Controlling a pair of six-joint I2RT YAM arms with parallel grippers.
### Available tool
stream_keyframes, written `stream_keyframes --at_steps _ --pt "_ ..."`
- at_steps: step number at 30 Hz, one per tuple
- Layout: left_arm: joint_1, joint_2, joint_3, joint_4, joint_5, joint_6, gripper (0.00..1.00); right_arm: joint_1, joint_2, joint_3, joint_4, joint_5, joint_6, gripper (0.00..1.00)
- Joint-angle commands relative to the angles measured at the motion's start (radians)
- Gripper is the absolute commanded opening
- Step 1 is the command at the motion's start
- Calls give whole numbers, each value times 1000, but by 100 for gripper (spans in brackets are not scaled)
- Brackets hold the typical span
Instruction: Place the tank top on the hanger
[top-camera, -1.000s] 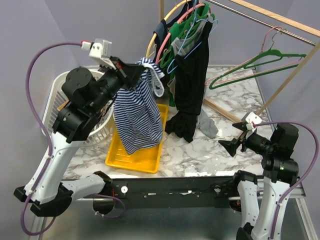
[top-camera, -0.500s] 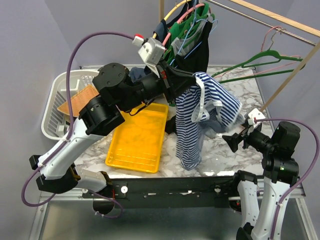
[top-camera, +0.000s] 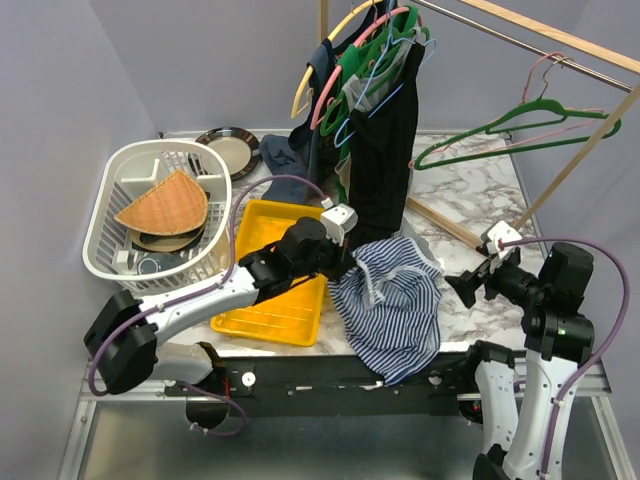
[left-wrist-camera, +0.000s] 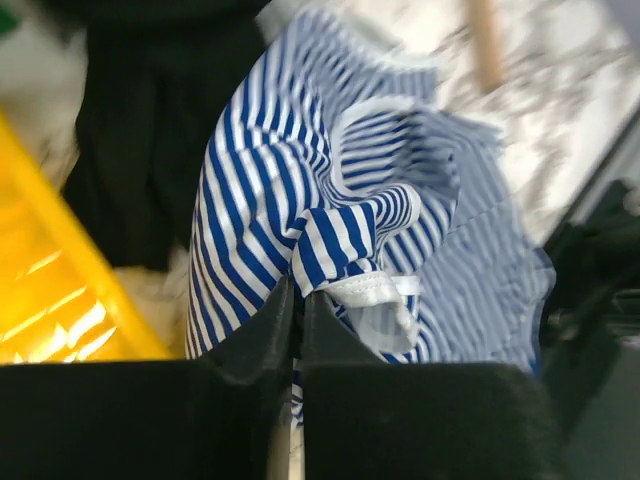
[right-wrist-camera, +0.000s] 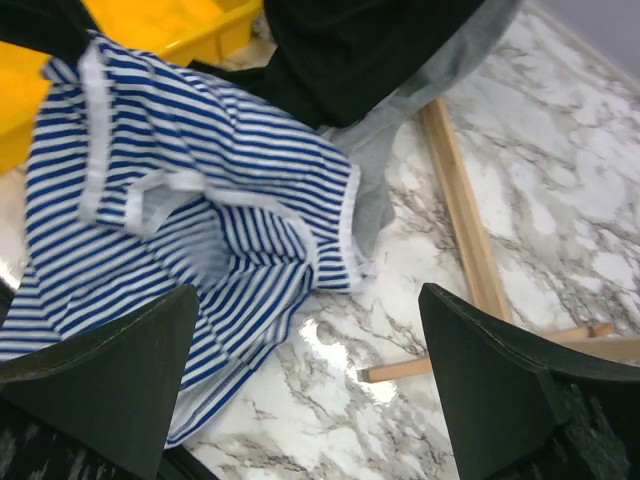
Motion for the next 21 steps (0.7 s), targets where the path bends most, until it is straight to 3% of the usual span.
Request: stream_keyframes --at_steps 1,2,6,9,13,15,19,21 --pt "95 40 -93 111 65 -50 17 -4 49 -46 -200 -152 -346 100" --pt "101 37 -100 106 88 -51 19 -4 53 -58 -251 -154 -408 100" --pt "106 -6 -95 19 85 -19 57 -3 66 -139 -277 -166 -633 100" --pt "109 -61 -72 -73 43 7 69 -3 93 -181 -263 -207 -709 100" --pt "110 -139 -40 -155 -4 11 73 29 165 -199 -173 -195 -677 100" --pt "110 -174 -41 -153 21 -1 75 64 214 -207 -64 -165 -581 98" --pt "71 -172 -84 -75 148 -94 76 211 270 -242 184 91 -352 93" --pt "22 -145 -103 -29 119 -125 75 270 308 -265 318 192 -263 91"
